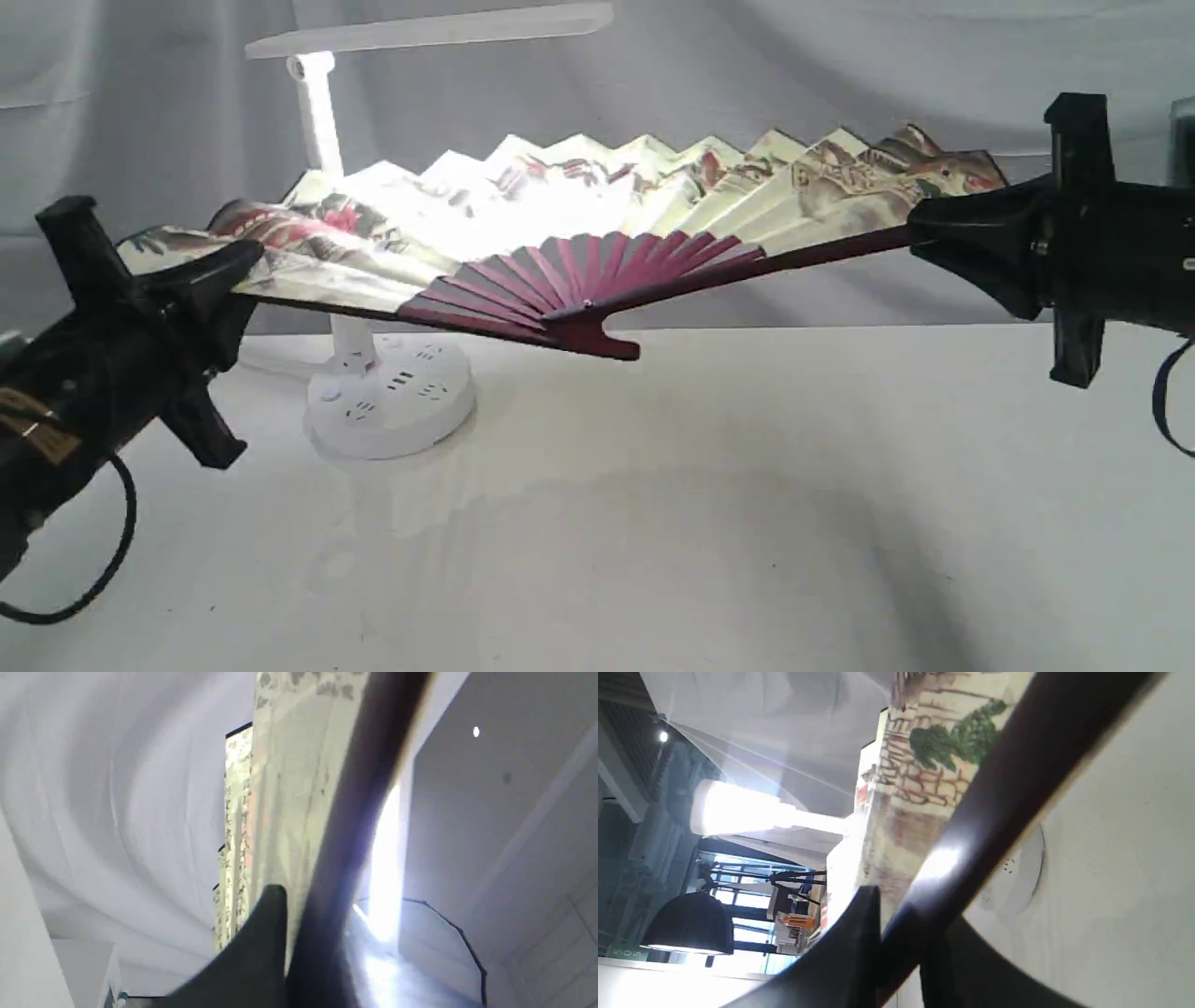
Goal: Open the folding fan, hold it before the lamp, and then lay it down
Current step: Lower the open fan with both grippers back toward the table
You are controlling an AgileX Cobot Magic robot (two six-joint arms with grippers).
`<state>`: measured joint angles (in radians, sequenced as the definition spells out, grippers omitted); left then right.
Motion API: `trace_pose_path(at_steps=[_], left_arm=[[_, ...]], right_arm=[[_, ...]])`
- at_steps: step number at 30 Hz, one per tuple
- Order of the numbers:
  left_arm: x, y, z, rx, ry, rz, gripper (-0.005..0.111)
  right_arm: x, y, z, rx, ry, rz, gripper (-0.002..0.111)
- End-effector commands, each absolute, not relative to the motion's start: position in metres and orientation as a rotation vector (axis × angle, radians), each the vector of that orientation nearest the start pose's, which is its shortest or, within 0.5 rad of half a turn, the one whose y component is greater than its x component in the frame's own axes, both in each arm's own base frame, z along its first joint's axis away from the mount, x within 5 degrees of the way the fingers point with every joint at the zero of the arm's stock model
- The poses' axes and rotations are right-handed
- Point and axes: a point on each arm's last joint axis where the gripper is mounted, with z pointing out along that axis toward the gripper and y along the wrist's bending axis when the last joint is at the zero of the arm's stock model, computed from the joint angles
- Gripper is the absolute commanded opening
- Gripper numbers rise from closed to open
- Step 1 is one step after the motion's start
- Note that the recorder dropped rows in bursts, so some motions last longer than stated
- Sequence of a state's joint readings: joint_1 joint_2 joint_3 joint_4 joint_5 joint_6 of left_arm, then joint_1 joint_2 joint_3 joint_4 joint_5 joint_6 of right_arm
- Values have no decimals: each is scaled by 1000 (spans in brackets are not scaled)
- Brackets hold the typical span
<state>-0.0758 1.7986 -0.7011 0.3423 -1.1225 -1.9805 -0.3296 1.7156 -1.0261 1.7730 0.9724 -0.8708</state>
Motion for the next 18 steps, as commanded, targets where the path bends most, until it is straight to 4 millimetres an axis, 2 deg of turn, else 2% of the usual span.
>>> trace_pose_path(at_steps=[1,7,12,18], left_arm=[[327,-46,205,-1165,1169,-1741,0],[321,-44,198,-1183,1187,-1706,0],[320,-51,197,-1170,1194,-1690,0],[317,-69,197,-1174,1173,-1671,0]], right_arm=[[351,-47,241,643,1954,1198,0],[349,-50,231,710,1970,1144,0],[345,-55,219,790,1990,1075,0],[334,-77,211,864,1967,1052,0]])
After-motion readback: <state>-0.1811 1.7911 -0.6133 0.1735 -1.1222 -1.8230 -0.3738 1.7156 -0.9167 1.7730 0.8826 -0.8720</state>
